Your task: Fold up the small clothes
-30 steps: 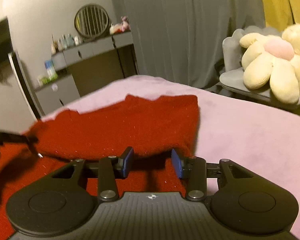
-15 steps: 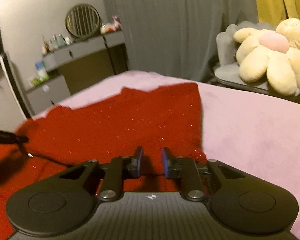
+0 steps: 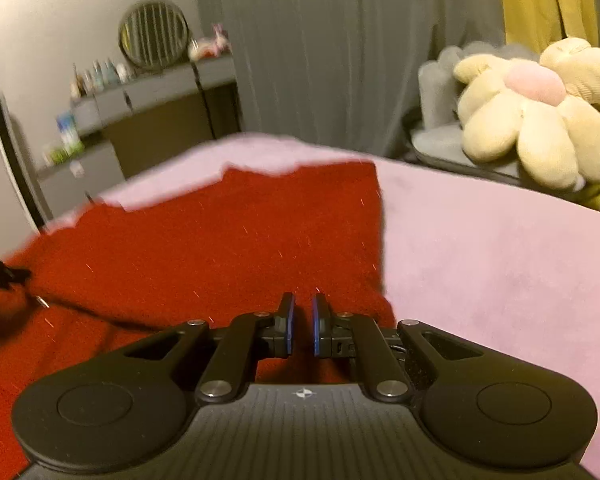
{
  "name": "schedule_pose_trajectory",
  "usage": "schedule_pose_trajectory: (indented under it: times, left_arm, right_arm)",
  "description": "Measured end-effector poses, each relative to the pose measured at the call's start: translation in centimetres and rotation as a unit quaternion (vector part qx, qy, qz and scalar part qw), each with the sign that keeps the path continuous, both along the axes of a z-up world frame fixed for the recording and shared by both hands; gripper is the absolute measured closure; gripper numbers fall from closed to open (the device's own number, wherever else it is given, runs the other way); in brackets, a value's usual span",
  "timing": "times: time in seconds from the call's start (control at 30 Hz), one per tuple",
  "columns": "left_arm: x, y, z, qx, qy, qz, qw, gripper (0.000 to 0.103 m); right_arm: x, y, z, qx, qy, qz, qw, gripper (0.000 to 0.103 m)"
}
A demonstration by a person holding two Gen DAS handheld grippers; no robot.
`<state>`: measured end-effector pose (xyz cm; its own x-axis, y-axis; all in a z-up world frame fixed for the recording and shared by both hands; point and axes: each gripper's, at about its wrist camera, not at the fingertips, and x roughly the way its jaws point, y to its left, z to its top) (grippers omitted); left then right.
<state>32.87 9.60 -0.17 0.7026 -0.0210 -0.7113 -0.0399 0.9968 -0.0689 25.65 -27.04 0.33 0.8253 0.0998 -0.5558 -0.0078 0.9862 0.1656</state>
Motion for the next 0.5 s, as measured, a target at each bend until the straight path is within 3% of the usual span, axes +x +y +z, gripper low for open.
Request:
schedule_pose_trajectory:
  times: [0.1,0.17,0.2,0.23,0.3,0.5]
  left_arm:
    - [-0.8,1.3,0.4,-0.042,0.006,0.023,0.9988,0.018]
    - [-2.3,2.7,0.8,-0.08,-0.003,0.039,0.996,0.008]
    - [-3.3,3.6,0.9,-0.096,-0.008,0.049,0.9942,0.007]
    - [-4.4,4.7,1.0,-0.111,-0.012,0.064,0.9917,0.007]
    - [-6.9,7.4,0.9,-0.137,-0.016,0.101,0.9853,0.007]
    - [-13.8,17.5,0.0,-0.165,-0.032,0.25,0.9535,0.007]
  right_arm:
    - [-0.5,0.2,-0.2,-0.003,-0.011,-0.006,1.0,0.096]
    - [-1.1,-0.2,0.2,0.016,-0.019,-0.011,1.0,0.09]
    - [-1.4,-0.4,0.3,0.029,-0.019,-0.012,0.999,0.081]
    - [-1.7,-0.7,0.4,0.046,-0.016,-0.011,0.999,0.065]
    - [-2.3,-1.0,0.7,0.068,-0.014,-0.008,0.998,0.054]
    - [-3.3,0.1,1.8,0.069,-0.024,0.0,0.997,0.054]
